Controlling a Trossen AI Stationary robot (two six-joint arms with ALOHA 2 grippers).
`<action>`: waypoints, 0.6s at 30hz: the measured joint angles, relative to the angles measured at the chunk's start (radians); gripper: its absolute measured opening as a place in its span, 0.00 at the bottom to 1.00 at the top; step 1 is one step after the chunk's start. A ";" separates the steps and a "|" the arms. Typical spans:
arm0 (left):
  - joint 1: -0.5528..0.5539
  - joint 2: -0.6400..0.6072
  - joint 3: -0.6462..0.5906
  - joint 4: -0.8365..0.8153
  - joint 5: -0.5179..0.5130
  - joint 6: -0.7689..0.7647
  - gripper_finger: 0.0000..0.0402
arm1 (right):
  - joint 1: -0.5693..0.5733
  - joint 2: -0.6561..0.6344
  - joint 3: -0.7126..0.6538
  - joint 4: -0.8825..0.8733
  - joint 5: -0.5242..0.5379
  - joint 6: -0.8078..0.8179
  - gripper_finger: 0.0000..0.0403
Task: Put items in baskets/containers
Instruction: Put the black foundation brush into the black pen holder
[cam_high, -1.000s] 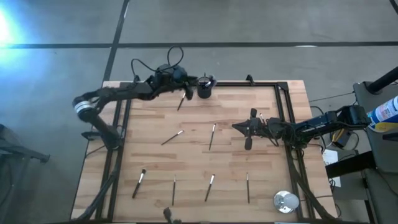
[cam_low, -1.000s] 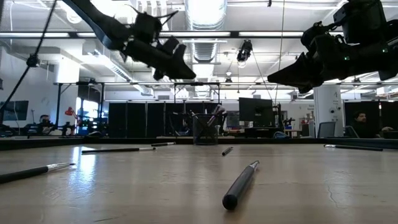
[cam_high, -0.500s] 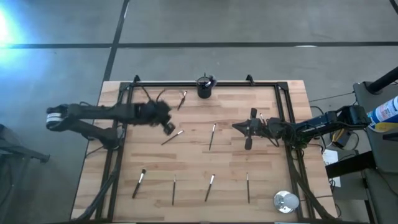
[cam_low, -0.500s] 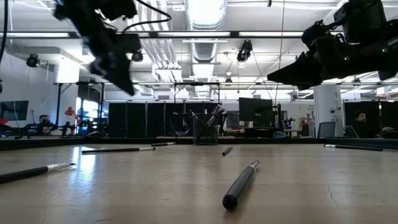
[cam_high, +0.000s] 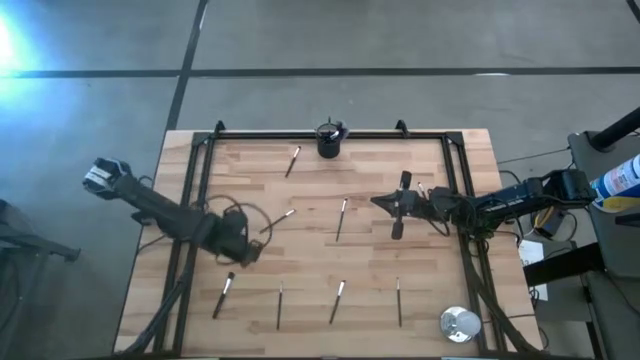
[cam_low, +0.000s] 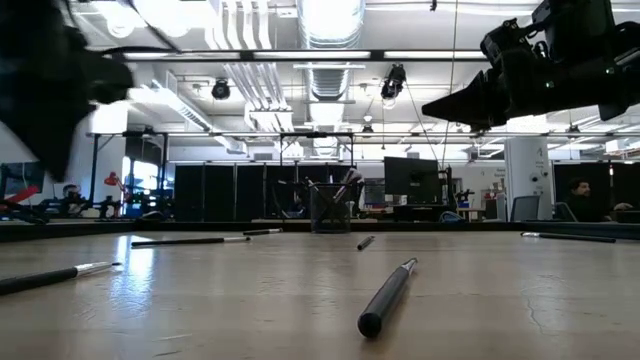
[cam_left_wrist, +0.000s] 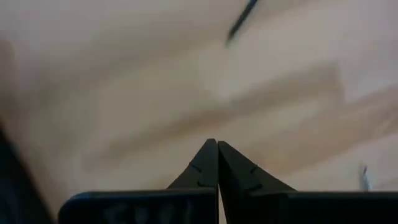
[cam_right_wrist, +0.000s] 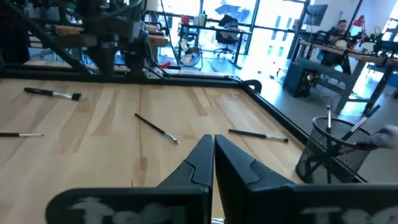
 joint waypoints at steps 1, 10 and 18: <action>-0.032 0.005 -0.001 0.000 0.034 -0.069 0.00 | 0.000 0.000 0.000 0.000 -0.006 0.000 0.02; -0.215 0.014 -0.039 0.045 0.095 -0.432 0.15 | 0.000 0.000 0.000 0.001 -0.049 0.005 0.02; -0.228 0.043 -0.175 0.271 0.122 -0.435 0.23 | 0.000 0.000 0.000 0.001 -0.049 0.007 0.02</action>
